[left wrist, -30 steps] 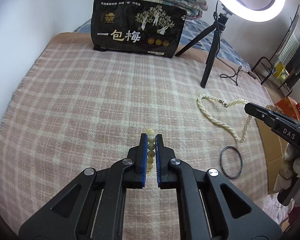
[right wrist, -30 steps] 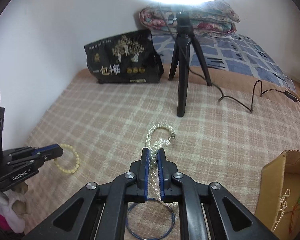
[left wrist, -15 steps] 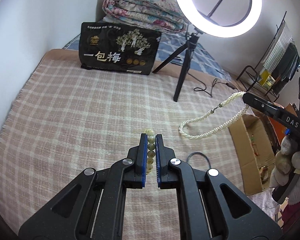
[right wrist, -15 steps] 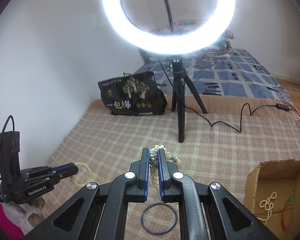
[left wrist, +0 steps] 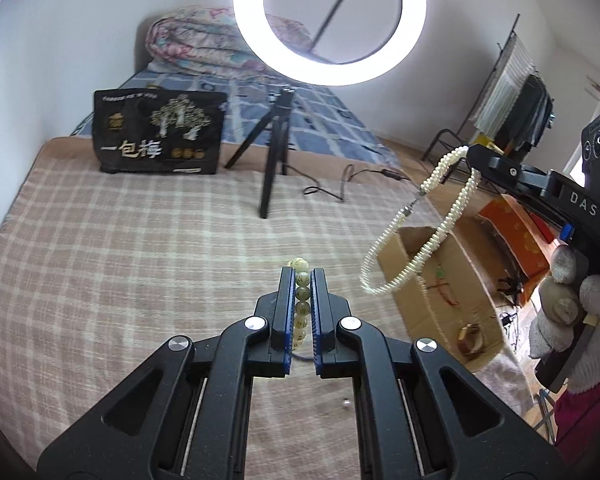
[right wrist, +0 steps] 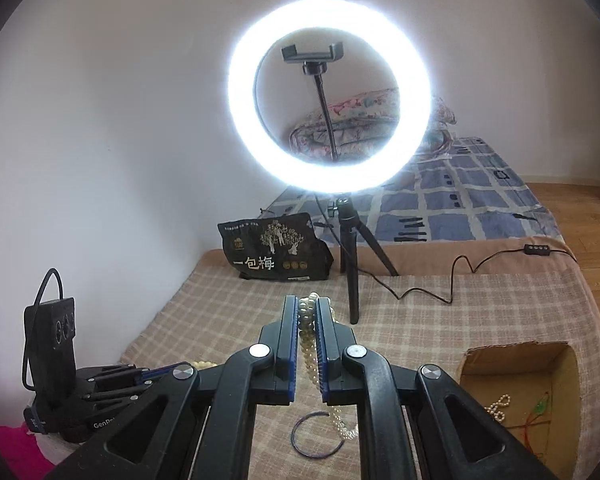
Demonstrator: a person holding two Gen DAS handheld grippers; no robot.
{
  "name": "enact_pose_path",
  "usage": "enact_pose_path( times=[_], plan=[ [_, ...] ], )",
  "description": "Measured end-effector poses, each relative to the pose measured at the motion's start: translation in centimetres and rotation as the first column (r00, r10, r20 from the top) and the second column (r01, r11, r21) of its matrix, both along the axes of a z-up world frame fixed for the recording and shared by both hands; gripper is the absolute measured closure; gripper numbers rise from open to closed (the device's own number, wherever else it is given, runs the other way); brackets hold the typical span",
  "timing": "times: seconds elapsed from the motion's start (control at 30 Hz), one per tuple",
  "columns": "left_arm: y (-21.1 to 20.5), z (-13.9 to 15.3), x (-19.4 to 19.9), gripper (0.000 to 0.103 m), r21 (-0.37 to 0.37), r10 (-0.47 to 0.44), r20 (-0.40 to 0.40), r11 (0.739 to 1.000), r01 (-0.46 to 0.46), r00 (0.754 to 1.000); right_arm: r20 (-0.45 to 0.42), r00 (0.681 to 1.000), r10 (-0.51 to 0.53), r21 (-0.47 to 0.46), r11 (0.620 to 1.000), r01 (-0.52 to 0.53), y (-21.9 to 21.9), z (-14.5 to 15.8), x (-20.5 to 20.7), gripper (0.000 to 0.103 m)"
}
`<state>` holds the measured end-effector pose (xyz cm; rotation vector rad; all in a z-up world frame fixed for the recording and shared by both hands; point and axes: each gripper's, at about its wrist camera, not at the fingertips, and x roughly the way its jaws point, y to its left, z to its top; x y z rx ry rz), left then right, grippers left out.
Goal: Organize jewelry
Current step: 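Carry the bracelet in the left tool while the right tool lifts the necklace over the box, then open the left tool inside the box while the right tool releases the necklace there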
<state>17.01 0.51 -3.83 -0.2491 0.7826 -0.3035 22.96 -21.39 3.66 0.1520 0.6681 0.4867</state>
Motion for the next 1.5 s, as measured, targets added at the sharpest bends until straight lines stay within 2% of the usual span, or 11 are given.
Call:
enact_pose_path(
  times=[0.37, 0.8, 1.13, 1.5],
  plan=[
    [-7.5, 1.2, -1.7, 0.098, -0.018, -0.158, 0.021, 0.987, 0.158, 0.987, 0.004, 0.994, -0.114, -0.03, 0.993, 0.114, -6.7, 1.5, -2.4, 0.097],
    [-17.2, 0.8, -3.1, 0.098, -0.036, -0.33, 0.012, 0.943, 0.33, 0.944, -0.046, 0.964, -0.26, -0.085, 0.963, 0.256, -14.4, 0.2, -3.9, 0.097],
    [-21.9, -1.8, -3.3, 0.098, -0.023, -0.4, -0.042, 0.917, 0.399, 0.916, -0.08, 0.95, -0.303, -0.095, 0.951, 0.295, -17.2, -1.7, -3.3, 0.097],
    [-24.6, -4.3, -2.7, 0.098, -0.003, -0.421, -0.086, 0.907, 0.422, 0.903, -0.144, 0.938, -0.317, -0.103, 0.947, 0.304, -18.1, -4.7, -1.9, 0.097]
  ],
)
